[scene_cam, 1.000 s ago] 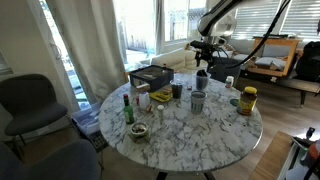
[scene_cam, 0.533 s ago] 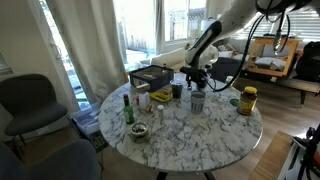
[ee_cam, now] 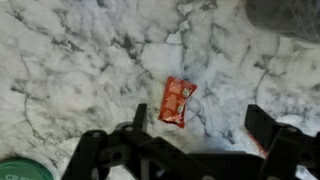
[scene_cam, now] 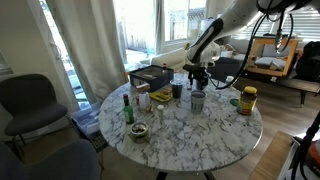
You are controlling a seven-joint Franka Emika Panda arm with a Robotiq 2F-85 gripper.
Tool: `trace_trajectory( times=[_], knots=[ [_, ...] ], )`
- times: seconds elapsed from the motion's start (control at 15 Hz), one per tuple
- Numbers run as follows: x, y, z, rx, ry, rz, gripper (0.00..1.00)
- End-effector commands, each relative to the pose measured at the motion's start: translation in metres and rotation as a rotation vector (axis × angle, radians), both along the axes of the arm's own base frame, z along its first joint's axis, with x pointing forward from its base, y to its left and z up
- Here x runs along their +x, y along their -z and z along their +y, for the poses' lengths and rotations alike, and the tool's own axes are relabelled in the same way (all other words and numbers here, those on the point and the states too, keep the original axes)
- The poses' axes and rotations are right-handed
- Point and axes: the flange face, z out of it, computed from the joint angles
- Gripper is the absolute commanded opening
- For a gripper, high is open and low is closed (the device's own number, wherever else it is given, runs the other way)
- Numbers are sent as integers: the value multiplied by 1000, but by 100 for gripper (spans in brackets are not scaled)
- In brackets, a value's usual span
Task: Put the orange sachet in the silver cup
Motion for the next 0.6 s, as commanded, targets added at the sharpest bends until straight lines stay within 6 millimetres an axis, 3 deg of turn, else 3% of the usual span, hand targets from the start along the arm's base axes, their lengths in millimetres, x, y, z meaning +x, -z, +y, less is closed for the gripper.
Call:
trace_trajectory(
  times=[0.0, 0.07, 0.33, 0.53],
  knots=[
    [-6, 13, -13, 55, 31, 25, 99],
    [-6, 17, -20, 66, 51, 15, 88],
    [-6, 31, -36, 109, 91, -5, 68],
    [-3, 39, -43, 130, 102, -18, 69]
  ],
)
